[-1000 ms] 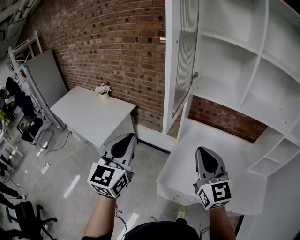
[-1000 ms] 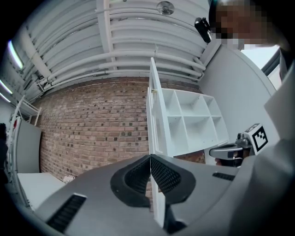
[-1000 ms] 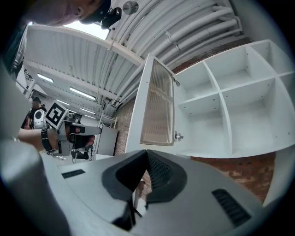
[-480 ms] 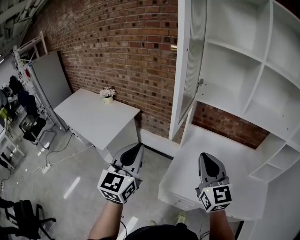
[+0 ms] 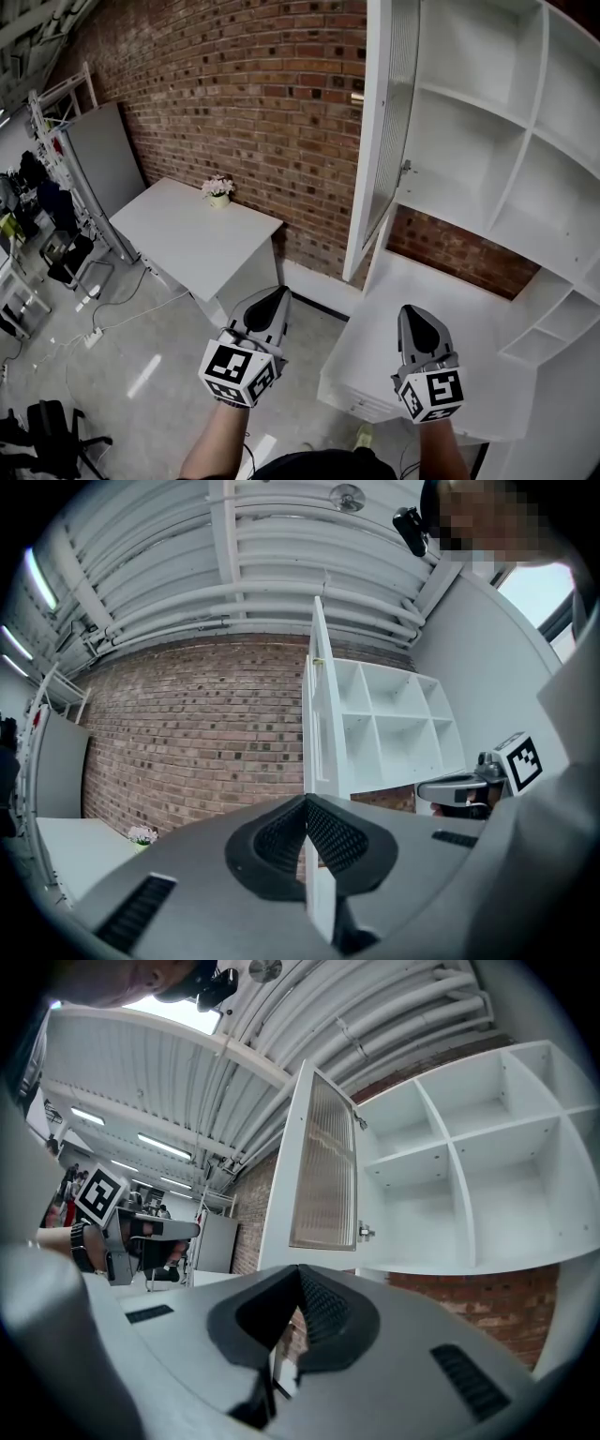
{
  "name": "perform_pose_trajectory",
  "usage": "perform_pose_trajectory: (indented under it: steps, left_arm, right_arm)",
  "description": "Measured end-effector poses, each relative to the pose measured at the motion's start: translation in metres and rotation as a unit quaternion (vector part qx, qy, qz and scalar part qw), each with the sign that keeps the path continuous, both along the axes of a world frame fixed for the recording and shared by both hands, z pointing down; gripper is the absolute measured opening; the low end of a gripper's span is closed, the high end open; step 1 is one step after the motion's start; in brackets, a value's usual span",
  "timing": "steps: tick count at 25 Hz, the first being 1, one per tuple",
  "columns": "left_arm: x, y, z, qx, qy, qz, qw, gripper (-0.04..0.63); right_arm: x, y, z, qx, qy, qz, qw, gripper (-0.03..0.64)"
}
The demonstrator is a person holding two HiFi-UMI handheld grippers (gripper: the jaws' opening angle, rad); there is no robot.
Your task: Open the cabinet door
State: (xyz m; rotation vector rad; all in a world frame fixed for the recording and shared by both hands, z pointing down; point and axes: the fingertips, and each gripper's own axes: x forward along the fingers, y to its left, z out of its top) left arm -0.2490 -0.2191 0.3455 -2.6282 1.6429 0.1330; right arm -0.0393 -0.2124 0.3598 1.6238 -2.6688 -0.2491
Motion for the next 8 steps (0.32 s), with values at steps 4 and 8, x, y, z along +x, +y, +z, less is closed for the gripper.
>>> perform_pose_trajectory:
  steps: [4, 8]
  left_arm:
    - [-0.0037, 0.001, 0.0005, -0.001, 0.002, 0.0, 1.0, 0.006]
    - [-0.0054, 0.0025, 0.0003, 0.0, 0.003, 0.0, 1.0, 0.008]
  right_arm:
    - [-0.0034, -0.0004, 0.0016, -0.002, 0.002, 0.0, 1.0, 0.003]
    - [-0.006, 0.0019, -0.0023, 0.004, 0.004, 0.0, 1.0, 0.002]
